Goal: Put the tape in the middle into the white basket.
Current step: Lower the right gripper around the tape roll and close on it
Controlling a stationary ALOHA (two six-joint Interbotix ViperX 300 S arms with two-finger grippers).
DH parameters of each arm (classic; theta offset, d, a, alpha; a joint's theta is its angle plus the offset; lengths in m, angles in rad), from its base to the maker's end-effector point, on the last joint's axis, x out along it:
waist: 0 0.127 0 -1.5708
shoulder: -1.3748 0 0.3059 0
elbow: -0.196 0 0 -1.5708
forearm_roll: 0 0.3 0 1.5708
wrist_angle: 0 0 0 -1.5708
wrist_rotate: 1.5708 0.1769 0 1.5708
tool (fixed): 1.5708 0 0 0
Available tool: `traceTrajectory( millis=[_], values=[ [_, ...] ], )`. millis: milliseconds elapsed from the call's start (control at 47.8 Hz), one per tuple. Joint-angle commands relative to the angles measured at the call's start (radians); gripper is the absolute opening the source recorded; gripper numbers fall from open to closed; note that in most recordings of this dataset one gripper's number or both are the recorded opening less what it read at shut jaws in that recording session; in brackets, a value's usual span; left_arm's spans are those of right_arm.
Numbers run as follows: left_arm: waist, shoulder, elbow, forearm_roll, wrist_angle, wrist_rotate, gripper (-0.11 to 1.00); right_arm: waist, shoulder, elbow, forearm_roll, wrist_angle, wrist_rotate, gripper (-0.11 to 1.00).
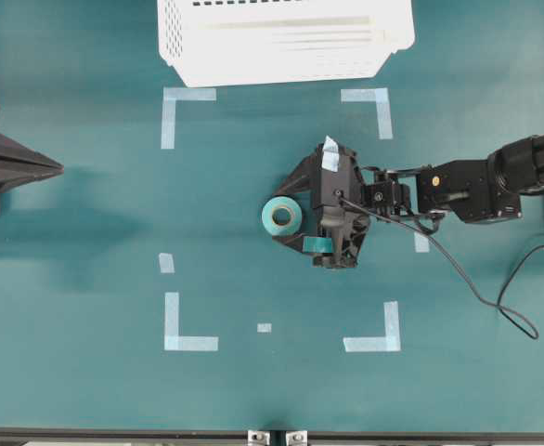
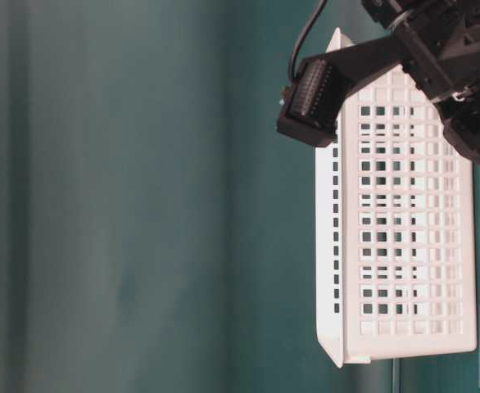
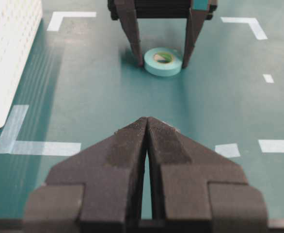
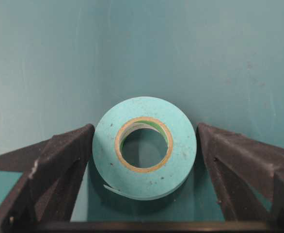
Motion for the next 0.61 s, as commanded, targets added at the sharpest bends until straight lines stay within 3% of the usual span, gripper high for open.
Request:
traceTrajectory(
  millis=[0, 167, 314, 586],
  values=[
    [-0.003, 0.008, -0.012, 0.000, -0.008, 0.002, -0.11, -0.002, -0.014, -0.014, 0.002, 0.011, 0.000, 0.99],
    [-0.003, 0.008, -0.012, 0.000, -0.008, 0.002, -0.11, -0.002, -0.037, -0.012, -0.002, 0.055, -0.002, 0.95],
    [-0.003, 0.008, -0.012, 0.000, -0.008, 0.002, -0.11, -0.002, -0.071, -0.012, -0.006, 0.104, -0.002, 0.67],
    [-0.003, 0.008, -0.012, 0.000, -0.008, 0.002, -0.11, -0.002, -0.114, -0.012, -0.006, 0.115, -0.002, 0.67]
  ],
)
